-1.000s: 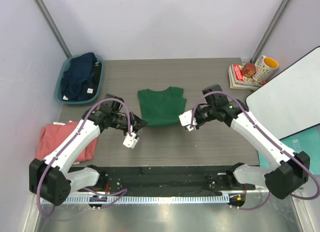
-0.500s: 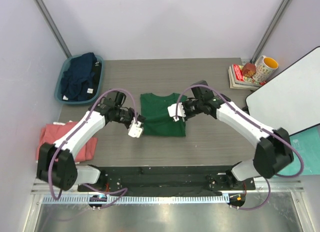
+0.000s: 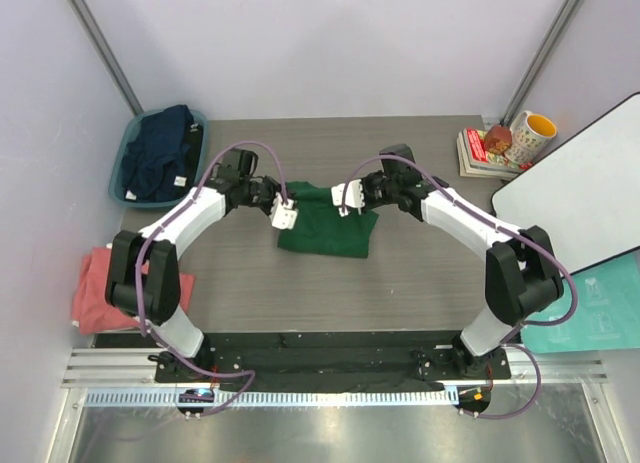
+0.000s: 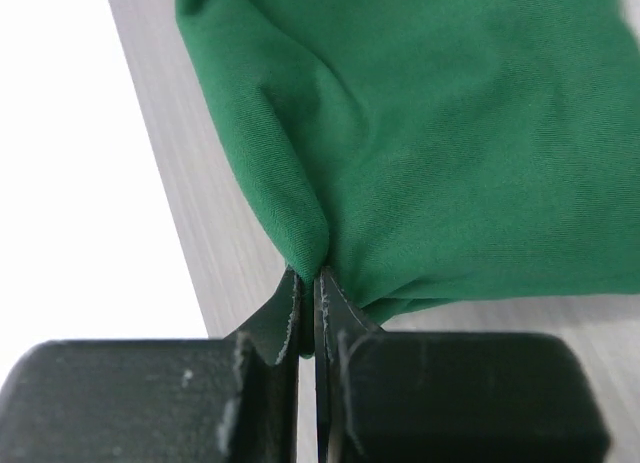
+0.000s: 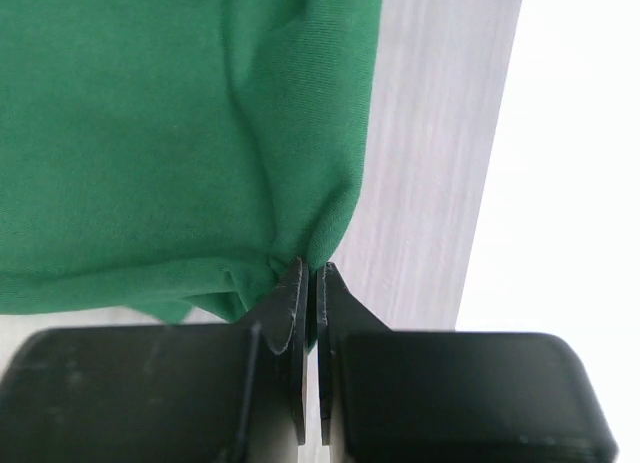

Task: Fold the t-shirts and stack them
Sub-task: Fold the long partially folded tshirt into a neat square

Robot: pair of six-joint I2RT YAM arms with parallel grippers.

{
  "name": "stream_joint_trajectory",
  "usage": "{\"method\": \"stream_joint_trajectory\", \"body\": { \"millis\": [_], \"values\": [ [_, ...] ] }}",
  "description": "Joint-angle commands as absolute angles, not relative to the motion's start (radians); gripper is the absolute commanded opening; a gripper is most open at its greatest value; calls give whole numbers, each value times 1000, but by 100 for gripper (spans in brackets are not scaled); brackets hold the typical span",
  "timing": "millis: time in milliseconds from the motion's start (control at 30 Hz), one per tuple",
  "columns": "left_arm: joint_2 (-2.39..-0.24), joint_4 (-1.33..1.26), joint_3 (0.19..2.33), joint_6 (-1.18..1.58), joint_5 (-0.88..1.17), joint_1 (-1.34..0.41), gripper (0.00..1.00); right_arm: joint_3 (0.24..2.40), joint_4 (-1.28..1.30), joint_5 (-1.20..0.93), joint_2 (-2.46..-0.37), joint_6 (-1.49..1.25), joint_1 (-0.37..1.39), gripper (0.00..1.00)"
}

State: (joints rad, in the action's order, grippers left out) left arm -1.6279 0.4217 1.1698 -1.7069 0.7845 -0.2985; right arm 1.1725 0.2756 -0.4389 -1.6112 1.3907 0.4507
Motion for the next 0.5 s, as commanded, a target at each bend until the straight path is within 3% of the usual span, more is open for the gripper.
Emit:
{"method": "stream_joint_trajectory", "body": {
  "millis": [0, 67, 133, 167, 200, 233, 300, 333, 367, 400, 467],
  "values": [
    [-1689, 315, 1223, -1695, 788, -290, 0, 1210, 109, -387, -1655, 1397, 431, 1],
    [-1727, 273, 1233, -1692, 785, -290, 0, 1218, 89, -382, -1687, 1402, 423, 1],
    [-1758, 246, 1252, -1686, 776, -290, 4, 1206, 39, -368, -1706, 1393, 422, 16],
    [-1788, 229, 1258, -1666, 769, -290, 9, 1191, 6, -358, -1716, 1378, 423, 36],
    [-1804, 181, 1261, -1652, 755, -290, 16, 1172, -108, -341, -1726, 1368, 423, 77],
    [-1815, 143, 1256, -1623, 730, -290, 33, 1136, -159, -303, -1732, 1367, 423, 84],
    [-1847, -31, 1218, -1562, 671, -291, 52, 1115, -280, -267, -1755, 1364, 423, 91],
    [-1858, -128, 1189, -1534, 634, -296, 73, 1097, -331, -215, -1761, 1324, 425, 92],
    [-1865, -238, 1155, -1504, 565, -295, 82, 1088, -386, -174, -1781, 1306, 429, 93],
    [-1888, -384, 1088, -1440, 534, -295, 88, 1080, -470, -140, -1790, 1298, 434, 93],
    [-1916, -642, 1054, -1446, 436, -296, 90, 1059, -540, -45, -1810, 1301, 443, 93]
  ]
}}
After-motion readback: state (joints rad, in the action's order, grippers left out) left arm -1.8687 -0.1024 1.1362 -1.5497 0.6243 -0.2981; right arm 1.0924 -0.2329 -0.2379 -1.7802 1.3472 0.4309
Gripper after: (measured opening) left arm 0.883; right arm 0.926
